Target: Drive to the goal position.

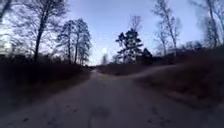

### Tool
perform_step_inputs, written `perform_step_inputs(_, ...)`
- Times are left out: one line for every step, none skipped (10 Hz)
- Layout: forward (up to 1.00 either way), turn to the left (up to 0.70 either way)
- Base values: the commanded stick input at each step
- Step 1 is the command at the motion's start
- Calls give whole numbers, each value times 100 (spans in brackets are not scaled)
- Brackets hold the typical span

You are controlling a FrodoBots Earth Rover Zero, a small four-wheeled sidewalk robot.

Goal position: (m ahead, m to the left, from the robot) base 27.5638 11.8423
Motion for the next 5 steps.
perform_step_inputs(70,0)
perform_step_inputs(70,0)
perform_step_inputs(70,0)
perform_step_inputs(70,0)
perform_step_inputs(70,0)
